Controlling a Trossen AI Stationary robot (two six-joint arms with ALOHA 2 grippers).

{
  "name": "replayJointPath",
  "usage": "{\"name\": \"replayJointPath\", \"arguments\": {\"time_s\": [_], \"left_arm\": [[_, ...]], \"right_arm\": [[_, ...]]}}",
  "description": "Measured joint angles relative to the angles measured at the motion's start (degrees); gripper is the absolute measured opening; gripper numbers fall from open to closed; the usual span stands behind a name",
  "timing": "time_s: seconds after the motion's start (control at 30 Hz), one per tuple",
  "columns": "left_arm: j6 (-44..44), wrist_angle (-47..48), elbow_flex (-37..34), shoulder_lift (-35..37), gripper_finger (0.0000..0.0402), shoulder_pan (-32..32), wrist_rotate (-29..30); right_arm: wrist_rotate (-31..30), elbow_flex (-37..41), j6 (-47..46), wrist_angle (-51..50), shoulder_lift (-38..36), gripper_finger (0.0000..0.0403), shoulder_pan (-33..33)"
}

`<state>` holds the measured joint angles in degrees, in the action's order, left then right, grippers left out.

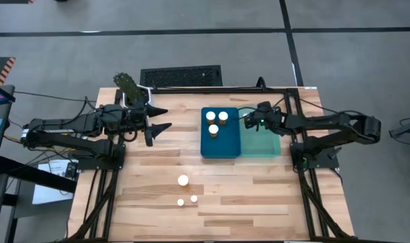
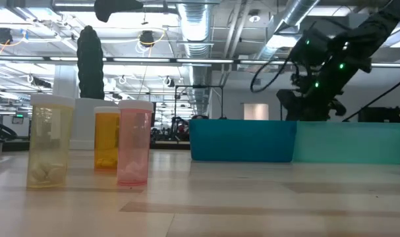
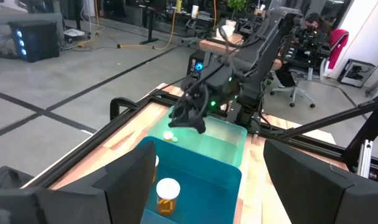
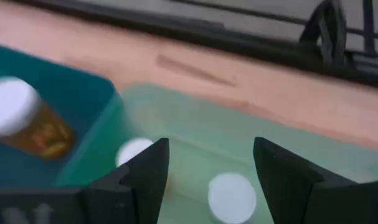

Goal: Pick and place medicine bottles into bin by pill shape (circle, oval)
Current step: Put the small pink pill bottle into the green bin

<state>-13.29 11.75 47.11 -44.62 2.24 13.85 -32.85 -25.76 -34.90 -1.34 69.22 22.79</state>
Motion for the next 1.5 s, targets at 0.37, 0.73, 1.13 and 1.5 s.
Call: {"name": "replayJointPath", "arguments": {"time_s": [0.37,0.73,1.13,1.5], "left_arm": [[0.0,0.0,0.0,0.0,0.0291,0.0,0.0],[-2.0,1.0,0.0,0.0,0.0291,0.0,0.0],[-2.7,1.4,0.0,0.0,0.0291,0.0,0.0],[-3.8,1.9,0.0,0.0,0.0291,0.0,1.6]], "right_arm": [[5.0,-8.7,9.6,-1.5,-11.5,0.0240,-11.3],[4.8,-22.3,9.3,-1.3,6.2,0.0240,-36.1],[4.3,-35.8,9.9,2.3,26.3,0.0240,-48.2],[7.5,-42.6,12.7,11.3,39.2,0.0239,-52.2]]}}
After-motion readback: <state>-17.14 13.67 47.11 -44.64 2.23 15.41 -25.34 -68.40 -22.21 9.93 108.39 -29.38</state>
